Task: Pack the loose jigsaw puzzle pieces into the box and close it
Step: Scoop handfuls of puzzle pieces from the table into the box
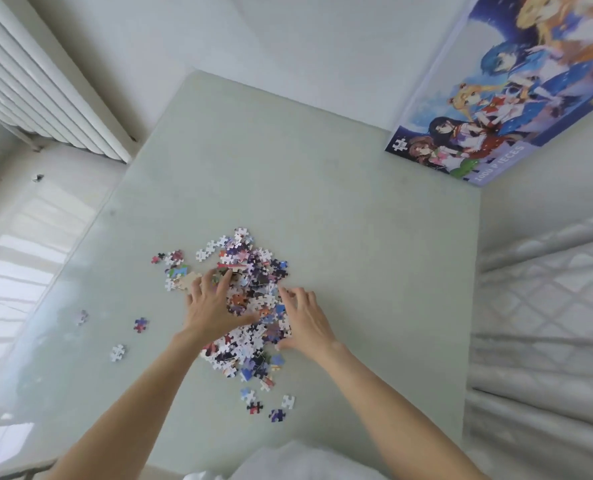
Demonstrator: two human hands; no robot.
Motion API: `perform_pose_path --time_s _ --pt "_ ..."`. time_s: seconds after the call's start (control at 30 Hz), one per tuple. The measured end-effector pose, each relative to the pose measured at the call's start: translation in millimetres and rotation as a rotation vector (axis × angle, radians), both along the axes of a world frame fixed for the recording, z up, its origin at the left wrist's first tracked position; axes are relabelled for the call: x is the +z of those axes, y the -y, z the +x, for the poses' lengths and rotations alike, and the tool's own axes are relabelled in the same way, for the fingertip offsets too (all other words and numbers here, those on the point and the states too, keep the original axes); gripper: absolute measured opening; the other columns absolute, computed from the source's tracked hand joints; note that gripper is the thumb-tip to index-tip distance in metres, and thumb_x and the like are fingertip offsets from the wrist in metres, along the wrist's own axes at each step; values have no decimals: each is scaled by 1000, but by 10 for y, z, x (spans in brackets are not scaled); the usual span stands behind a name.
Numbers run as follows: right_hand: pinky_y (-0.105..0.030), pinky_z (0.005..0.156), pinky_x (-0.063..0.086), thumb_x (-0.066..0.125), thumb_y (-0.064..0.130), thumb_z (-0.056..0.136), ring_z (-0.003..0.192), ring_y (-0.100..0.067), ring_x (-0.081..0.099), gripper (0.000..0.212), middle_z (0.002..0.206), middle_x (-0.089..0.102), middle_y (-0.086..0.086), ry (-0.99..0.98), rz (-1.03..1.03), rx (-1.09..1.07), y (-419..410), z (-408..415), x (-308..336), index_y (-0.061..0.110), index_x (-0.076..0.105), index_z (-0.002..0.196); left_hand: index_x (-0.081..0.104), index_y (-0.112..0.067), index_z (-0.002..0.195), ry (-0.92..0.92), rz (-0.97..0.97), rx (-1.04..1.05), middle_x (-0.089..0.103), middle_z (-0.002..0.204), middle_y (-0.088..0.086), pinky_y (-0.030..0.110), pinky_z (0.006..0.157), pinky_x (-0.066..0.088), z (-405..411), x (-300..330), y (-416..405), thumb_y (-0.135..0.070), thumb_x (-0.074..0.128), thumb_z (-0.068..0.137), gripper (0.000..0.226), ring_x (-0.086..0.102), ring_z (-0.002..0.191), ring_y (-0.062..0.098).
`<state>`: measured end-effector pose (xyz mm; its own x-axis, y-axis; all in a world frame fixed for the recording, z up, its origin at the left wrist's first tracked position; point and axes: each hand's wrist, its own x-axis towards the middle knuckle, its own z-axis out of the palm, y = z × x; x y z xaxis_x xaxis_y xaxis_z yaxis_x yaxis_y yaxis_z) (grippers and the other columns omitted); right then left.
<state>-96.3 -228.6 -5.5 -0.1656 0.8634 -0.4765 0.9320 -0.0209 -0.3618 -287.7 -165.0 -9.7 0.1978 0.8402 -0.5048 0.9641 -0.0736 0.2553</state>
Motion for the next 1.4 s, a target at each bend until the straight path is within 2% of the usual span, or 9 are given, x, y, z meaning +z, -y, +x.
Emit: perform_pose_path --time_s 0.2,0.3,0.47,0.63,0.73,0.87,1.1,1.3,1.4 --pt "-29 93 45 67 -2 79 117 -24 43 85 134 30 -9 -93 31 -230 57 -227 17 15 19 146 7 -26 148 20 -12 -154 17 144 5 41 109 31 91 32 321 -63 77 53 124 19 131 27" --pt "-29 91 47 61 -9 78 112 -24 48 79 134 31 -10 -132 -10 -259 21 -354 37 16 23 144 15 -24 146 96 5 -95 27 140 3 35 108 34 72 28 367 -50 81 57 114 27 125 23" --pt "-36 106 32 67 10 75 129 -27 25 70 138 27 -8 -77 -20 -216 -103 -310 115 19 34 136 27 -26 141 234 -32 2 38 132 3 33 101 40 5 15 340 -37 83 62 97 39 117 22" --pt "-55 111 17 81 35 65 142 -33 -4 118 155 -10 -8 78 -114 62 -244 -320 154 34 -3 147 27 -22 140 303 -92 57 41 126 6 35 90 48 88 51 376 -27 79 69 89 54 105 24" --pt "-52 109 28 82 31 66 138 -35 10 112 153 4 -8 181 -49 151 -252 -331 94 32 4 147 30 -21 138 333 -101 89 46 121 8 35 88 48 135 63 397 -22 77 73 80 56 103 25" --pt "-37 90 48 80 26 69 117 -26 34 89 134 27 -8 116 -1 71 -203 -276 82 30 26 139 40 -21 133 404 -92 103 52 117 5 30 91 47 131 63 411 -19 76 75 69 56 108 20" --pt "-30 78 51 70 3 76 91 -18 55 63 121 39 -3 -73 11 -156 -86 -220 129 28 43 127 46 -21 128 439 -67 69 56 119 5 27 93 44 170 85 399 -23 74 77 58 57 106 18" --pt "-30 95 42 72 16 80 112 -25 56 58 125 57 -8 -164 45 -287 -115 -50 220 15 48 133 52 -14 124 400 -42 28 64 115 6 29 86 46 195 123 345 -24 66 85 42 61 100 22" --pt "-26 75 51 71 19 81 82 -25 67 53 112 65 -9 -198 31 -376 -114 31 240 16 51 129 56 -9 114 382 -26 36 67 106 7 28 80 48 146 148 322 -21 63 87 30 63 91 21"
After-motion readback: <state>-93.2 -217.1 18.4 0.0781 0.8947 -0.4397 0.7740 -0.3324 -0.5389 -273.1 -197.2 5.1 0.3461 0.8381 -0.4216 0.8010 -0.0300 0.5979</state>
